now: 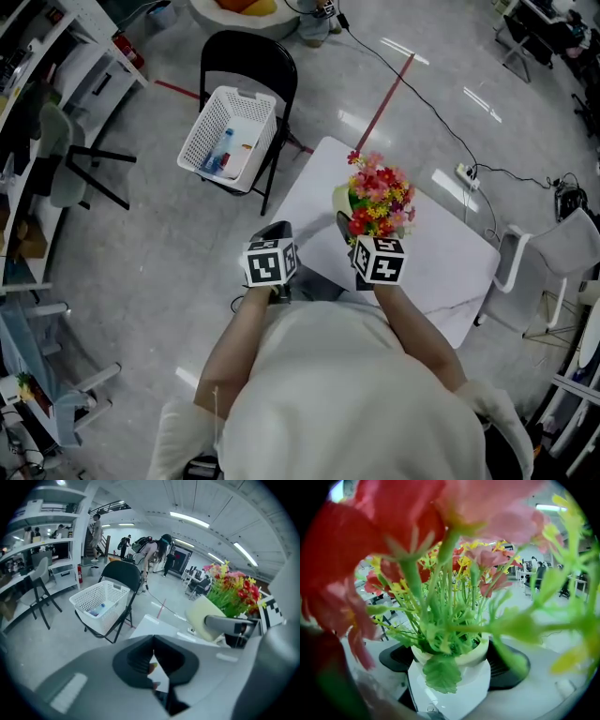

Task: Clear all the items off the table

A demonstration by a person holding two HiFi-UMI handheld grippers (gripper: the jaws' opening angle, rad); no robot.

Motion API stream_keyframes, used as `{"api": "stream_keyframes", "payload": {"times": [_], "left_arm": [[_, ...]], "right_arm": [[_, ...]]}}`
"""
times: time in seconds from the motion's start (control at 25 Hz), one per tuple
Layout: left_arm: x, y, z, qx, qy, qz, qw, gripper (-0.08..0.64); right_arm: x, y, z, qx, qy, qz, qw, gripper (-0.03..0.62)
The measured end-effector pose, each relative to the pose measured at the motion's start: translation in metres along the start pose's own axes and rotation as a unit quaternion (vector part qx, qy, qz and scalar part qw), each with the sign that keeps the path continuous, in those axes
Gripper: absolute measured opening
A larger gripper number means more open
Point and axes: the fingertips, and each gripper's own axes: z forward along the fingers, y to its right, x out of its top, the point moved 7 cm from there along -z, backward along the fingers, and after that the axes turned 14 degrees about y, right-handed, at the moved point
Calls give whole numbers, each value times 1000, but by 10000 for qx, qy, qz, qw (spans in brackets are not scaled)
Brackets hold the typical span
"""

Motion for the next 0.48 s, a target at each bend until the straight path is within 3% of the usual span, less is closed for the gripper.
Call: {"api": "stream_keyframes", "payload": {"times": [0.48], "left_arm": [[13,-100,-23,283,81,-239,9993,8]], "right_arm": [[0,-102,48,440,-83,-80,9990,480]]}}
